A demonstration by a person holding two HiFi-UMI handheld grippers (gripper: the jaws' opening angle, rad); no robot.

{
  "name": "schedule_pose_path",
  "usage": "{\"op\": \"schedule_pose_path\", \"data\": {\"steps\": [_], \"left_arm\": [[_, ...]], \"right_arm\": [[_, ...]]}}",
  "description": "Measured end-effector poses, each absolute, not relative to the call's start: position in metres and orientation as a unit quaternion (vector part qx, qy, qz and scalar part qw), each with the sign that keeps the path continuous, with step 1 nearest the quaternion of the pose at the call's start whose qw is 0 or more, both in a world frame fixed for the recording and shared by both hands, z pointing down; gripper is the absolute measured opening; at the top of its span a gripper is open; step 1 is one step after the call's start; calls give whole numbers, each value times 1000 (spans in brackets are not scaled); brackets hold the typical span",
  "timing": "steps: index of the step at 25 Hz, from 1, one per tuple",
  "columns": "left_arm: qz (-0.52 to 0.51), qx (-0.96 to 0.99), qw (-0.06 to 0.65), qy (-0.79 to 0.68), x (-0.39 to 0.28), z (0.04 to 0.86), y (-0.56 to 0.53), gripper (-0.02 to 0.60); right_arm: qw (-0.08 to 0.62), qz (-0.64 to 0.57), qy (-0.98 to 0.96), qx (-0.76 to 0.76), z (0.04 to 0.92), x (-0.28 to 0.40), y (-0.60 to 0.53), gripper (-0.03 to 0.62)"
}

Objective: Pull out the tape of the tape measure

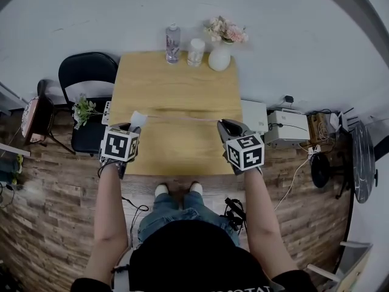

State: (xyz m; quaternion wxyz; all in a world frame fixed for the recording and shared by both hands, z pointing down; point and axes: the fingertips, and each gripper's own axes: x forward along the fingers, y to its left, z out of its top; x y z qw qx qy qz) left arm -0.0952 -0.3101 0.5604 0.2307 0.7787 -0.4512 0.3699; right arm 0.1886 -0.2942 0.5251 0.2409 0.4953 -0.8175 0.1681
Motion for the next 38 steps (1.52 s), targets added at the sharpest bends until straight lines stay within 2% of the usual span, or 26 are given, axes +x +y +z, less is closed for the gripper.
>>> {"op": "schedule_pose_path", "data": {"steps": [7,20,38], "left_arm": [[385,756,257,-463,-98,599,-300,137],[381,721,270,-513,-97,659,-293,137],[398,709,280,-511,-91,683,-283,138]], "right_arm": [[260,221,-805,486,571,187,-288,43],[347,195,-779,484,637,178,-282,43],[372,208,-754,500,672,186,-277,43]]}}
